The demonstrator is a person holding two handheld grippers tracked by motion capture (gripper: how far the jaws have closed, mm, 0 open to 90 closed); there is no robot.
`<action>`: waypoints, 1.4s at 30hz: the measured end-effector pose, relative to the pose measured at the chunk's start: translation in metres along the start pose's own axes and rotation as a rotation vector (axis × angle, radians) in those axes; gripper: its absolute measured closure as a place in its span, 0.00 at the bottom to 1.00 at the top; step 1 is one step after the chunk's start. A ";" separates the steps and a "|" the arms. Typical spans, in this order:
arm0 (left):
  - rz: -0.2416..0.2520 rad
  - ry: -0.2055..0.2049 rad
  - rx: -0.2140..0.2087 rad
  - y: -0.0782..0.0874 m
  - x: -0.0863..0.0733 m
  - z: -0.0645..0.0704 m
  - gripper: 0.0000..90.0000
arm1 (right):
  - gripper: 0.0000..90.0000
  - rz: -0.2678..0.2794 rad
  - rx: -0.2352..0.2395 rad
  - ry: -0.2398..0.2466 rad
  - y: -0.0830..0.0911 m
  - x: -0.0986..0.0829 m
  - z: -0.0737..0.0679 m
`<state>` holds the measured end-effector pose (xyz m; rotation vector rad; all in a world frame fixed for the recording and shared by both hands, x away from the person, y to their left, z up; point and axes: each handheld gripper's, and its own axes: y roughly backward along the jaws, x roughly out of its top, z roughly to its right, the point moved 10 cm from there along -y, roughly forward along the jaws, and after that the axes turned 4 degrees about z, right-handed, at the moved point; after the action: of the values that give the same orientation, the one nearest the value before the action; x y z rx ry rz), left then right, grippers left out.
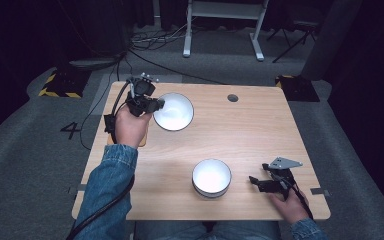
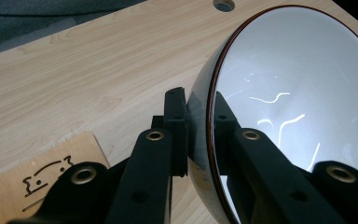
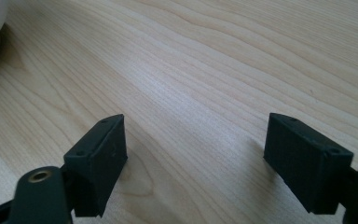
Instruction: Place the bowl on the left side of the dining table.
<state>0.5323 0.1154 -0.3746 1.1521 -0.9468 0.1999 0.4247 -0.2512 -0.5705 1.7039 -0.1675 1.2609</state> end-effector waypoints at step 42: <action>-0.053 0.329 0.081 -0.050 0.000 -0.085 0.91 | 0.24 0.003 0.000 -0.013 0.000 0.001 -0.001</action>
<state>0.6067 0.1654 -0.4157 1.1742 -0.6211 0.3756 0.4244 -0.2503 -0.5701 1.7127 -0.1781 1.2520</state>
